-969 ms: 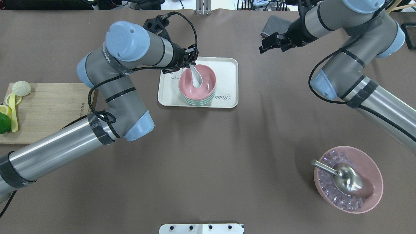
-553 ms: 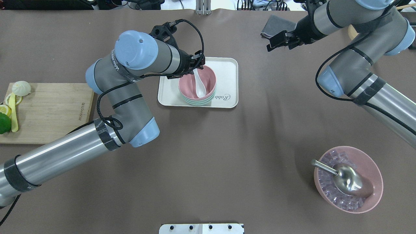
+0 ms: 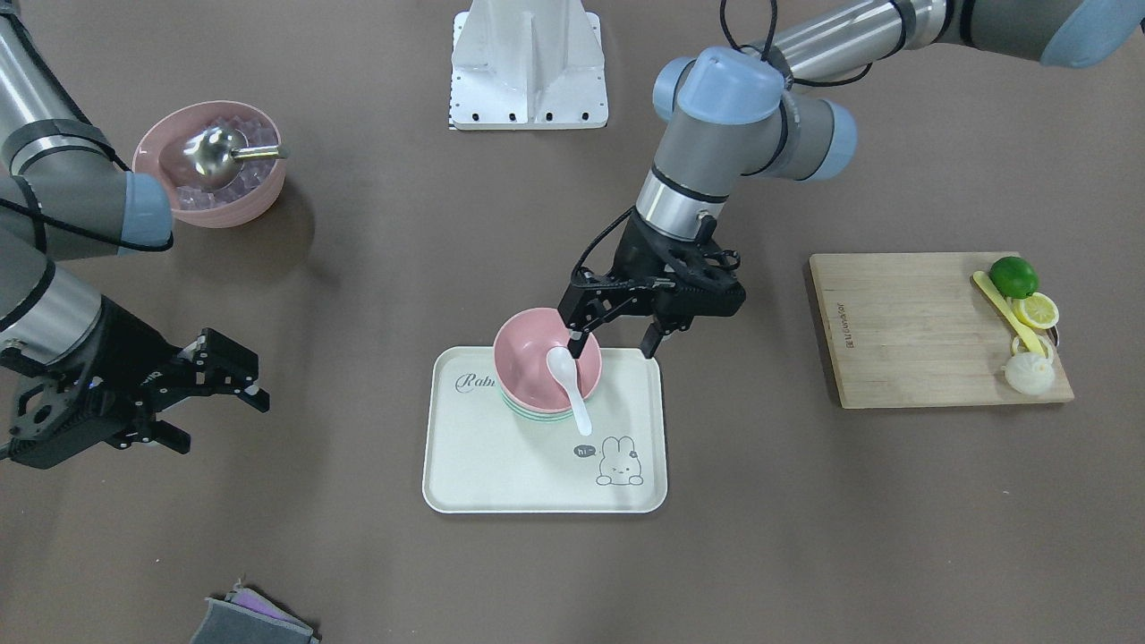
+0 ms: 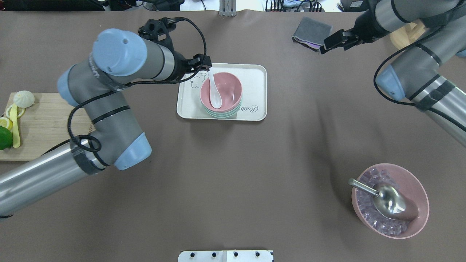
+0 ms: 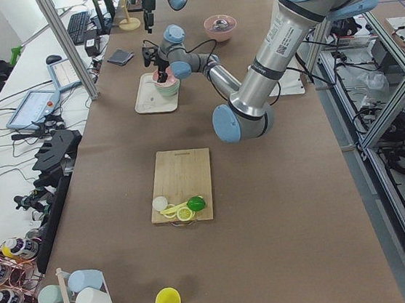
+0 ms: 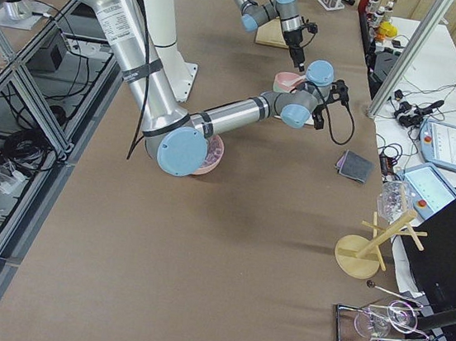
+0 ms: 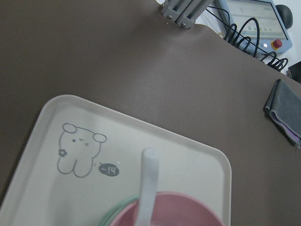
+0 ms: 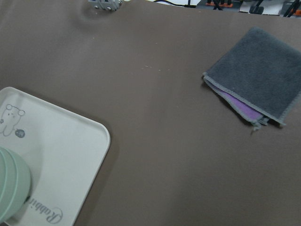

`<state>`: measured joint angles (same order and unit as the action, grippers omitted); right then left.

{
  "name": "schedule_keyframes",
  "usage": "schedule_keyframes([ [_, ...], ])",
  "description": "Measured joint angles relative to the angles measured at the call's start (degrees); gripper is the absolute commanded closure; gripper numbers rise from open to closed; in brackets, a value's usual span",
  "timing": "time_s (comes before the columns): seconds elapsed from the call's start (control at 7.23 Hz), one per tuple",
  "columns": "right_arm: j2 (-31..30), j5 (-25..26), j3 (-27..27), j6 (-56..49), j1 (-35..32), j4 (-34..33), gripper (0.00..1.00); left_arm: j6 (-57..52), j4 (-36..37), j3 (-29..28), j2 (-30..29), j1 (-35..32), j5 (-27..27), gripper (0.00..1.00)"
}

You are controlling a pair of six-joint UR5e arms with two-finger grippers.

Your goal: Stack pink bowl on green and place spoon

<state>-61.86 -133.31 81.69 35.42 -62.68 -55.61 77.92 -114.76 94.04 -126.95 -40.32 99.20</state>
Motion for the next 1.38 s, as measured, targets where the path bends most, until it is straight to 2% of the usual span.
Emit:
schedule_keyframes([
  [0.28,-5.8,-0.86,-0.05,-9.47,-4.58,-1.58,0.0,-8.72,4.31,5.85,5.54,-3.27,0.1,0.02],
  [0.55,-13.22,0.59,-0.11,-12.58,-8.34,-1.07,0.0,-18.56,6.76,9.4,11.63,-8.16,2.25,0.02],
  [0.97,-18.19,3.22,-0.13,-13.29,-10.27,-2.19,0.0,-22.09,3.57,13.24,24.3,-14.0,6.62,0.02],
  [1.11,-18.79,4.19,-0.08,-13.88,-10.74,-3.9,0.0,-24.1,2.76,13.61,28.8,-16.98,10.46,0.02],
  [1.25,-18.81,4.37,0.13,-15.73,-11.83,-7.43,0.0,-30.74,2.57,13.25,32.81,-22.02,16.66,0.02],
  [1.38,-18.07,3.7,0.97,-18.75,-13.65,-13.86,0.0,-40.28,2.66,11.85,36.06,-28.09,21.49,0.02],
])
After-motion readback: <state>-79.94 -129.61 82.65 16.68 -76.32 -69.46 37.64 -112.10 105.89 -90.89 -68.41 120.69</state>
